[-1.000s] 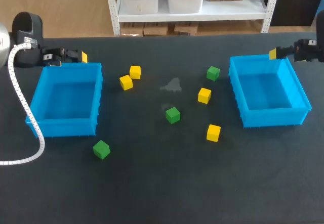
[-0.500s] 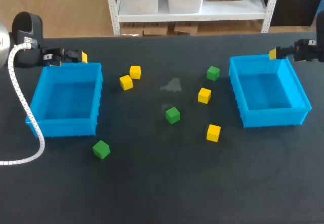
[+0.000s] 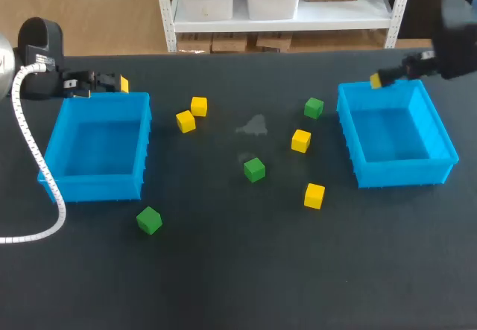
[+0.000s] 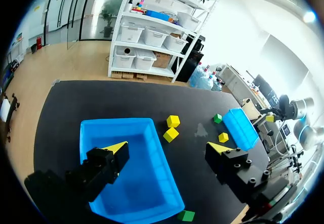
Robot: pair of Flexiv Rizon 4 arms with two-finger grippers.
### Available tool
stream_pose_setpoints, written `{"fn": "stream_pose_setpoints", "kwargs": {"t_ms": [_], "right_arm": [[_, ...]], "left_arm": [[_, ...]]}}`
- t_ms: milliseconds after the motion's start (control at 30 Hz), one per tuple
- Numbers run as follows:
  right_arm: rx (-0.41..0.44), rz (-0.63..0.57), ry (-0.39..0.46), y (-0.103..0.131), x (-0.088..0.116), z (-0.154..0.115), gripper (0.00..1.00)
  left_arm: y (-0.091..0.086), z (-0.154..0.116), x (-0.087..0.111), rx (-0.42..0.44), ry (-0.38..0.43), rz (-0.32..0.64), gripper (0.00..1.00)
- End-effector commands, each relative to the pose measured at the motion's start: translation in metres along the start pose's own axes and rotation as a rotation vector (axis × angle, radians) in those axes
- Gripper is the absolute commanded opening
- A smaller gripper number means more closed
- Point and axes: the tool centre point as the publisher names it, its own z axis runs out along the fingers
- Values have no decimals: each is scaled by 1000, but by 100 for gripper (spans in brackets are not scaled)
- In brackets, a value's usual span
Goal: Put the green cubes in the right bin and the yellow cubes in the left bin.
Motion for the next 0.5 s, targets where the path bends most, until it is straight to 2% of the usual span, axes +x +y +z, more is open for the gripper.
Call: {"fn": "stream_pose_setpoints", "kwargs": {"t_ms": [33, 200, 500], "right_arm": [[121, -9, 61, 19, -12, 10, 100], [143, -57, 115, 40, -16, 20, 100], [167, -101, 231, 75, -10, 48, 100]], "left_arm": [[2, 0, 1, 10, -6, 2, 100], [2, 0, 1, 10, -6, 2, 100], [2, 0, 1, 10, -6, 2, 100]]}}
